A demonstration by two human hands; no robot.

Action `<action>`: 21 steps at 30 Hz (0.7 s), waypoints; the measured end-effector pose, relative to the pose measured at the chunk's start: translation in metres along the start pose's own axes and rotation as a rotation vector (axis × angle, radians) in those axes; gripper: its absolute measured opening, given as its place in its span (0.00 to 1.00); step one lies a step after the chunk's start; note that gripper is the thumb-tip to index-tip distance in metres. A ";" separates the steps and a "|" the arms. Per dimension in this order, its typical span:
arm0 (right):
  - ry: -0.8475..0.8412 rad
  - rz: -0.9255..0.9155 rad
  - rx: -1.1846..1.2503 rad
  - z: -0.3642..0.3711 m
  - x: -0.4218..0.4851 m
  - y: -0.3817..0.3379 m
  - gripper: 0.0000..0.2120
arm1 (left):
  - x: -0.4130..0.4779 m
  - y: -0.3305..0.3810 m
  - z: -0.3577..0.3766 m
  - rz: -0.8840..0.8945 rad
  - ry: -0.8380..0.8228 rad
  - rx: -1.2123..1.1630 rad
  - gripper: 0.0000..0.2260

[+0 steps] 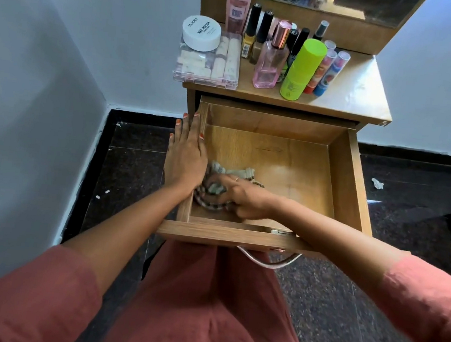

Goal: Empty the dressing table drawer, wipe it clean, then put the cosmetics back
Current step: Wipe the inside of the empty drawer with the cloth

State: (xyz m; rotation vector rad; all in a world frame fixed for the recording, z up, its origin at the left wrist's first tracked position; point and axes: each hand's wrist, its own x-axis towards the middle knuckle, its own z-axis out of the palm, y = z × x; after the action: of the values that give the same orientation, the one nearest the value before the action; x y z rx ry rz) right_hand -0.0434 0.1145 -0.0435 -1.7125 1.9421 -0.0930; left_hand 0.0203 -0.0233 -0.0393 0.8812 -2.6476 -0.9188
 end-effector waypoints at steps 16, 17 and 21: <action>0.017 0.016 0.061 -0.011 -0.027 0.038 0.22 | -0.002 -0.001 0.000 0.011 0.023 -0.004 0.21; 0.043 0.051 0.067 -0.012 -0.026 0.043 0.22 | -0.002 -0.001 0.000 0.009 0.023 -0.020 0.21; 0.186 0.185 0.096 -0.016 0.004 0.046 0.23 | -0.003 0.001 0.001 0.001 0.019 -0.071 0.21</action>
State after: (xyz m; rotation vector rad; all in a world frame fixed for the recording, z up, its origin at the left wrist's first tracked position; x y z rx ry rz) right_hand -0.0921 0.1143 -0.0493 -1.5010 2.1842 -0.2808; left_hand 0.0223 -0.0206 -0.0395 0.8673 -2.5822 -0.9931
